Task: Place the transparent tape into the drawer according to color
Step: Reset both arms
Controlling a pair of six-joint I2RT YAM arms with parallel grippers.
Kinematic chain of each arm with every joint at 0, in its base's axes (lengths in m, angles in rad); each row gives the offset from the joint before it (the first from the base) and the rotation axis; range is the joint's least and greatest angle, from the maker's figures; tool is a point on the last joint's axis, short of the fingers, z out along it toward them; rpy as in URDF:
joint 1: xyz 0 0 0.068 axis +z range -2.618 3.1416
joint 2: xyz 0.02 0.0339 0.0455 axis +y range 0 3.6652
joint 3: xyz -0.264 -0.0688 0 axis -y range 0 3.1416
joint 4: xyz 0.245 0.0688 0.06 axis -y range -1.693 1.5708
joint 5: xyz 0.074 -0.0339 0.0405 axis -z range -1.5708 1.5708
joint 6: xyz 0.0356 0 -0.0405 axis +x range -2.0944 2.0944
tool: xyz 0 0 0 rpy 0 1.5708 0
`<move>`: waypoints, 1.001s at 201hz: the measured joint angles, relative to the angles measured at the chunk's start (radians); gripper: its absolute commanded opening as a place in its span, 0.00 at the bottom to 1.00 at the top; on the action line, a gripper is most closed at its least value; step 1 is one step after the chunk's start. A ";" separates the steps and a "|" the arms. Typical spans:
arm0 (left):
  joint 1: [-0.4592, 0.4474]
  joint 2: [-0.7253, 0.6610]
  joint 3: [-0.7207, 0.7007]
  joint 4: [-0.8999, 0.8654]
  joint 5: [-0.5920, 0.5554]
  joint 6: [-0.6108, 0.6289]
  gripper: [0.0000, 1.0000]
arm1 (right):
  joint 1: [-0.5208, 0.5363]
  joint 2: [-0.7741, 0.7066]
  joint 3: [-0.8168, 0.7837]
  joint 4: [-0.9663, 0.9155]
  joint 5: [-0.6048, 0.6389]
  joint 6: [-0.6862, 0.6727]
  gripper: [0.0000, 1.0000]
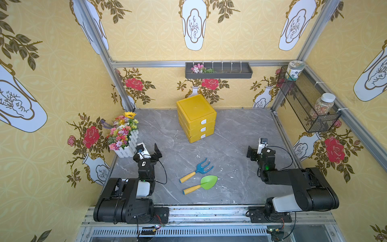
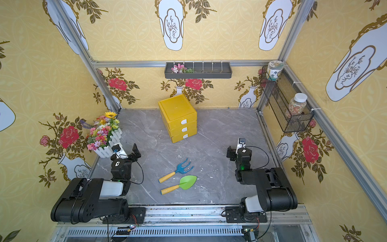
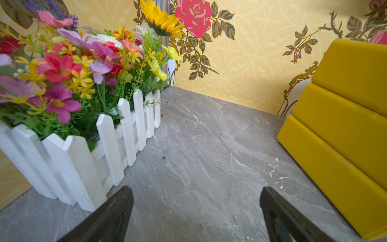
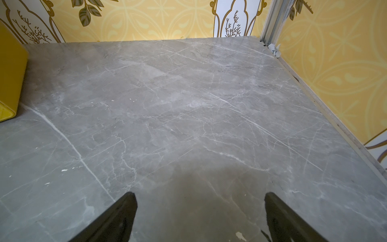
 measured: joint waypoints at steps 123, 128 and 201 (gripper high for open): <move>0.000 -0.008 0.003 -0.010 0.000 0.000 1.00 | -0.001 0.000 0.000 0.000 -0.001 0.000 0.97; 0.000 -0.008 0.003 -0.010 0.000 0.000 1.00 | -0.001 0.000 0.000 0.000 -0.001 0.000 0.97; 0.000 -0.008 0.003 -0.010 0.000 -0.001 1.00 | -0.001 0.000 0.000 0.000 -0.002 0.000 0.97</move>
